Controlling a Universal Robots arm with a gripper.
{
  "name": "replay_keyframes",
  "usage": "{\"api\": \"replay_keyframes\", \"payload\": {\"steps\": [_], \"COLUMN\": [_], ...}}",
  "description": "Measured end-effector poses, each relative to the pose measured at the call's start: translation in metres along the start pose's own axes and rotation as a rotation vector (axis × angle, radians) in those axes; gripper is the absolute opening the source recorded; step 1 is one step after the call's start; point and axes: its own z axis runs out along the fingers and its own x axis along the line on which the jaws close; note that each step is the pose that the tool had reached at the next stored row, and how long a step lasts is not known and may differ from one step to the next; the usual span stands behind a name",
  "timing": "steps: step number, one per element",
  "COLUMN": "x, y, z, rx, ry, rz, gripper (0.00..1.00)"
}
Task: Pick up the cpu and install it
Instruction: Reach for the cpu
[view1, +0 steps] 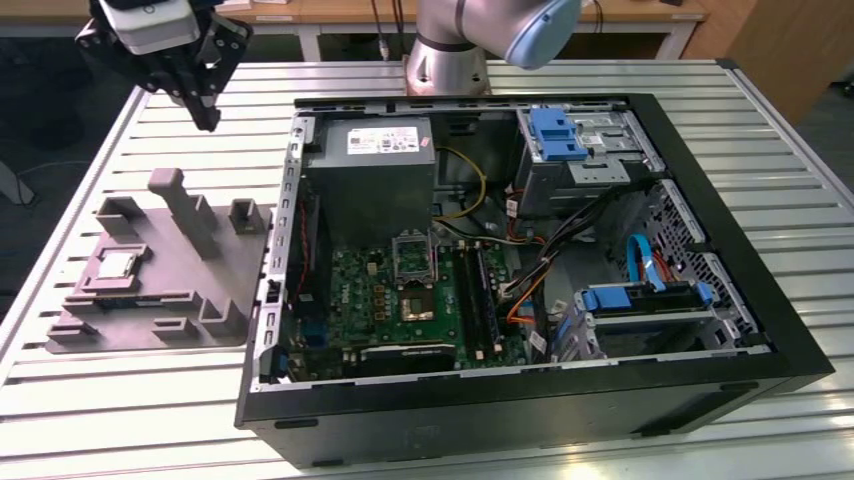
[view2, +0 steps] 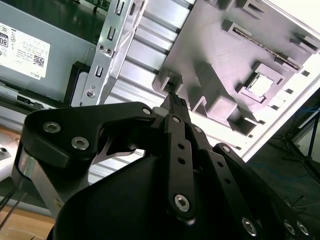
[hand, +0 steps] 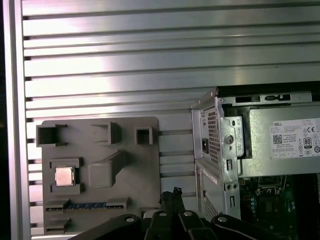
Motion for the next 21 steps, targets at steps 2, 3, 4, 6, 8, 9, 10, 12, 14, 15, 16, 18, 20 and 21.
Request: {"api": "replay_keyframes", "payload": {"steps": [2, 3, 4, 6, 8, 9, 10, 12, 14, 15, 16, 18, 20, 21], "x": [0.0025, 0.0036, 0.0046, 0.0058, 0.0063, 0.0068, 0.0071, 0.0081, 0.0091, 0.0097, 0.0102, 0.0112, 0.0125, 0.013], "y": [-0.0002, -0.0003, -0.0003, -0.0004, -0.0005, -0.0005, -0.0005, -0.0006, -0.0007, -0.0007, -0.0008, -0.0009, -0.001, -0.001], "z": [0.0, 0.0, 0.0, 0.0001, 0.0002, 0.0001, 0.0002, 0.0002, 0.0003, 0.0003, 0.0003, 0.0004, 0.0004, 0.0004], "rx": [0.0, 0.0, 0.0, 0.0, 0.0, 0.0001, 0.0, 0.0, 0.0001, 0.0001, 0.0002, 0.0002, 0.0002, 0.0002], "ry": [0.0, 0.0, 0.0, 0.0002, 0.0005, 0.0008, 0.0009, 0.0012, 0.0016, 0.0018, 0.0019, 0.0023, 0.0025, 0.0026], "rz": [0.0, 0.0, 0.0, 0.0, 0.0, 0.0, 0.0, 0.0, 0.0, 0.0, 0.0, 0.0, 0.0, 0.0], "gripper": [0.11, 0.11, 0.11, 0.11, 0.11, 0.11, 0.11, 0.11, 0.11, 0.11, 0.11, 0.11, 0.11, 0.11]}}
